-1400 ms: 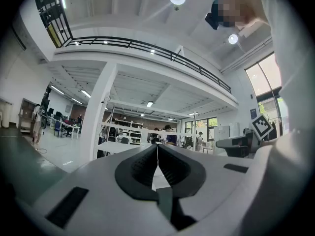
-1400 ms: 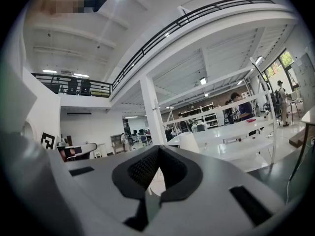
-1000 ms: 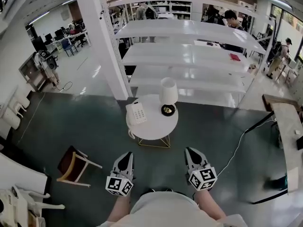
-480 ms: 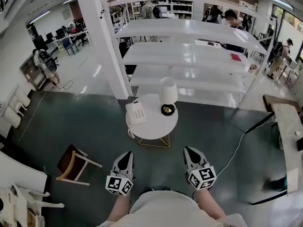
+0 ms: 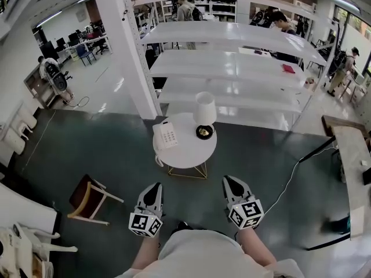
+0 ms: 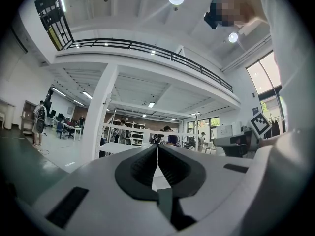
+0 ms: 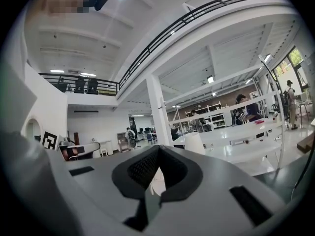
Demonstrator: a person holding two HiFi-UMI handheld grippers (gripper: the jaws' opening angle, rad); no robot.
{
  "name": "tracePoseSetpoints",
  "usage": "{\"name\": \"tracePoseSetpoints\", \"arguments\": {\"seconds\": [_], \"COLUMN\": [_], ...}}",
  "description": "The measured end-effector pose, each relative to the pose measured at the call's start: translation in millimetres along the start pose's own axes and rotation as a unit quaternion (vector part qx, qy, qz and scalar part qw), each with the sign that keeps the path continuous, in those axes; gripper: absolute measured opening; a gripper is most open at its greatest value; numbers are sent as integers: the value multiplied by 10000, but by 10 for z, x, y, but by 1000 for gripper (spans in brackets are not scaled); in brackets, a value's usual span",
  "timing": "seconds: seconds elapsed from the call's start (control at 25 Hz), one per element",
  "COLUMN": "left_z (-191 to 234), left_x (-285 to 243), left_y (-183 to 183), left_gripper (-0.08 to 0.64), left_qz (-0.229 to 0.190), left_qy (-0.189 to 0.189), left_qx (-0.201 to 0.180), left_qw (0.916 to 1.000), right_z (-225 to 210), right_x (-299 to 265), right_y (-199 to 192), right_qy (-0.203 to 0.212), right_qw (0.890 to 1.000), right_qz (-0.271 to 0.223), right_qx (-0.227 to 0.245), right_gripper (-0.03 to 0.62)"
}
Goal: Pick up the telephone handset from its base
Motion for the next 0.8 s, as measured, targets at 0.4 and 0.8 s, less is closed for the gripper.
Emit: {"name": "tracePoseSetpoints", "arguments": {"seconds": [0.4,0.8], "left_z": [88,391], "left_x": [-96,-385], "left_y": [22,42], "left_gripper": [21,20], "left_qz": [-30,-32], "left_qy": [53,-12], "left_qx": [11,48], "left_qw": [10000,10000], "right_z": [-34,-82], "right_x": [-179,-560], "right_y": [82,193], "right_qy": [111,86], "right_qw": [9999,9999], "right_qz": [34,70], "right_qx": [85,133], "right_gripper": [8,8]}}
Point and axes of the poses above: the fingertips, and each gripper's own axes: x backward along the fingers, z to its left, y out of its top, the point moved 7 cm from there along x, backward along the fingers, and after that the axes turned 9 degrees about z, right-handed, at the moved point
